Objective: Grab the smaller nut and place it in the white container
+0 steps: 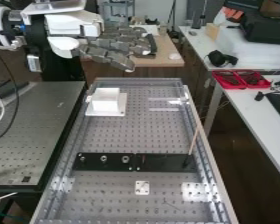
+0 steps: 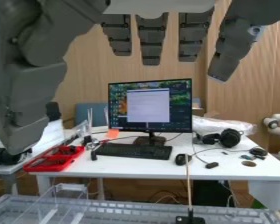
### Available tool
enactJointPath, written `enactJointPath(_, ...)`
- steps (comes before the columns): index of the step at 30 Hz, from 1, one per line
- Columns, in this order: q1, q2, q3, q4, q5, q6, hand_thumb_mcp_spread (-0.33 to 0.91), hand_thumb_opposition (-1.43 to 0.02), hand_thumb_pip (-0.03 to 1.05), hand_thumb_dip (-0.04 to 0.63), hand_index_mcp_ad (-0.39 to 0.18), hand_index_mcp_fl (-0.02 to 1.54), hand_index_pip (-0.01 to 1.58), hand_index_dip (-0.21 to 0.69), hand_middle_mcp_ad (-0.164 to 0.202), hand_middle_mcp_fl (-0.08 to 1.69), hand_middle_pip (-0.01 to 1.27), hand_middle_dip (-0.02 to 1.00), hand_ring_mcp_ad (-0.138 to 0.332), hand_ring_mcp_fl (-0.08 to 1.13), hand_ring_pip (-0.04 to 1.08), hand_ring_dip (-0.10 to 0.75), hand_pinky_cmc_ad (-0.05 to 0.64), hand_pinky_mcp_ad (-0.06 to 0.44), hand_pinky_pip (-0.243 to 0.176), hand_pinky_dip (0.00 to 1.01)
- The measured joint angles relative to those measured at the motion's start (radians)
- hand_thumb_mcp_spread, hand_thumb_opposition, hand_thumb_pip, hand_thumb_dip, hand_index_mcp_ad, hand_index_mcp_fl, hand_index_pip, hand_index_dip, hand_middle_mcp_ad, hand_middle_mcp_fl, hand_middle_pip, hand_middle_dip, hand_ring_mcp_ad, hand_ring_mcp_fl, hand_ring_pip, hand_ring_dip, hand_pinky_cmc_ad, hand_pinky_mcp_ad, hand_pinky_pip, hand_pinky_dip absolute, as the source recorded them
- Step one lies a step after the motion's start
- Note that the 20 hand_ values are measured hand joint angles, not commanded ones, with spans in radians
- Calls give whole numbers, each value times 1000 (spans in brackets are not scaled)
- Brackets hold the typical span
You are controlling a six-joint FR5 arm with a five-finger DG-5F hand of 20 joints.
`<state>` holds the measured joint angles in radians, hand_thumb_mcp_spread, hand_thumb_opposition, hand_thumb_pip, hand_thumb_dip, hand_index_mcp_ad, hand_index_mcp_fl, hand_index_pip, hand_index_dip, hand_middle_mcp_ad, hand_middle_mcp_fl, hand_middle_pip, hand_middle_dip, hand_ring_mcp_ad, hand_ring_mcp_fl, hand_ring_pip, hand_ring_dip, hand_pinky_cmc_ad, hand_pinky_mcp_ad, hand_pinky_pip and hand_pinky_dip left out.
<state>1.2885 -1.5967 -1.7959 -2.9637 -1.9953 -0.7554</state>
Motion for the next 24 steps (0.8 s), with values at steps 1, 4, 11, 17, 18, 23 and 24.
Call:
enactJointPath(1,-6,-2,-6,3,-8,-2,276,-724,468,63,-40,24,87,-10,77,-3,140,188,190,0,87,58,417,312,-94,380)
enactJointPath(4,-24,-5,-28,20,-28,-4,278,-728,471,61,-51,24,86,-21,75,-3,140,188,188,0,87,58,417,314,-94,384)
enactJointPath(11,-79,-11,-89,91,-82,-16,279,-738,482,91,-54,24,120,-28,75,-3,140,188,190,0,87,58,417,314,-94,380)
enactJointPath(17,-122,-14,-122,116,-152,-56,279,-738,545,94,-73,31,227,-35,75,26,140,188,192,0,87,58,417,314,-91,384)
enactJointPath(18,-133,-15,-129,120,-171,-65,279,-738,545,94,-75,30,246,-35,73,23,140,188,192,0,87,58,417,314,-91,384)
enactJointPath(23,-178,-22,-158,136,-238,-94,291,-756,545,108,-89,33,340,-35,75,24,140,188,190,0,87,58,417,312,-91,384)
enactJointPath(24,-188,-25,-166,144,-252,-97,291,-759,545,108,-96,28,367,-35,73,24,140,188,190,3,87,58,417,316,-94,384)
